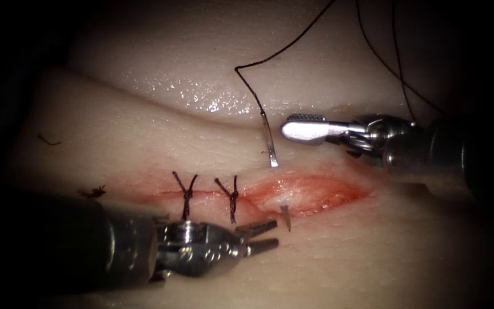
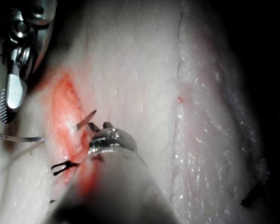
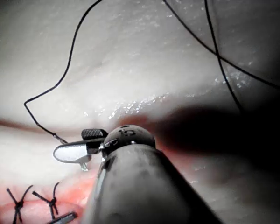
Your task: Wound Closure
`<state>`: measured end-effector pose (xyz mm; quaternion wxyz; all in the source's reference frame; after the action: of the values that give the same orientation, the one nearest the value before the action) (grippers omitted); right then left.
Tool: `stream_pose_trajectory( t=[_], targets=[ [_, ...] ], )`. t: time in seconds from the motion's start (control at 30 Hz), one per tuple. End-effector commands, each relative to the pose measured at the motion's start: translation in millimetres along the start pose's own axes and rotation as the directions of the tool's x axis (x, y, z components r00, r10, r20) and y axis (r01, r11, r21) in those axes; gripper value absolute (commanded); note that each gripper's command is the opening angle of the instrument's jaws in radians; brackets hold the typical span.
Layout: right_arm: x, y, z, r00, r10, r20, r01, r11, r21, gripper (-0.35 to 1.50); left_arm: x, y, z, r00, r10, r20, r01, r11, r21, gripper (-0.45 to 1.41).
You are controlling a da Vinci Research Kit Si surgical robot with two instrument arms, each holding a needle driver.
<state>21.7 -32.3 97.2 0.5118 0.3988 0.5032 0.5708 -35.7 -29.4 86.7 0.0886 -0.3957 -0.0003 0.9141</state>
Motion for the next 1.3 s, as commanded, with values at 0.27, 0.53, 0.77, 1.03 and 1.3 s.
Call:
stream_pose_trajectory(
  t=[0.27,0.53,0.77,1.03,1.3],
  targets=[
    [-0.4,0.6,-0.3,1.0,0.002,-0.017,-0.001,1.0,0.021,1.35,-0.7,-0.4,2.9,0.999,0.01,-0.036,-0.01,1.0,-0.004,0.61],
    [-1.5,1.0,-0.3,0.999,-0.009,-0.031,0.01,1.0,0.022,1.33,-1.6,-0.5,4.2,0.998,0.034,-0.05,-0.034,0.999,-0.009,0.41],
    [-2.2,1.9,-0.4,0.998,-0.021,-0.056,0.021,1.0,-0.007,1.33,-2.0,-0.9,4.4,0.994,0.048,-0.101,-0.053,0.997,-0.053,-0.45],
    [-2.5,1.8,-0.8,0.998,-0.01,-0.06,0.01,1.0,-0.014,1.32,-0.1,-0.8,2.8,0.924,-0.221,-0.312,0.15,0.96,-0.237,-0.45],
    [-2.8,1.7,-1.0,0.998,0.001,-0.059,-0.001,1.0,-0.012,1.28,2.2,-0.9,1.7,0.782,-0.52,-0.342,0.329,0.812,-0.482,-0.45]
  ],
)
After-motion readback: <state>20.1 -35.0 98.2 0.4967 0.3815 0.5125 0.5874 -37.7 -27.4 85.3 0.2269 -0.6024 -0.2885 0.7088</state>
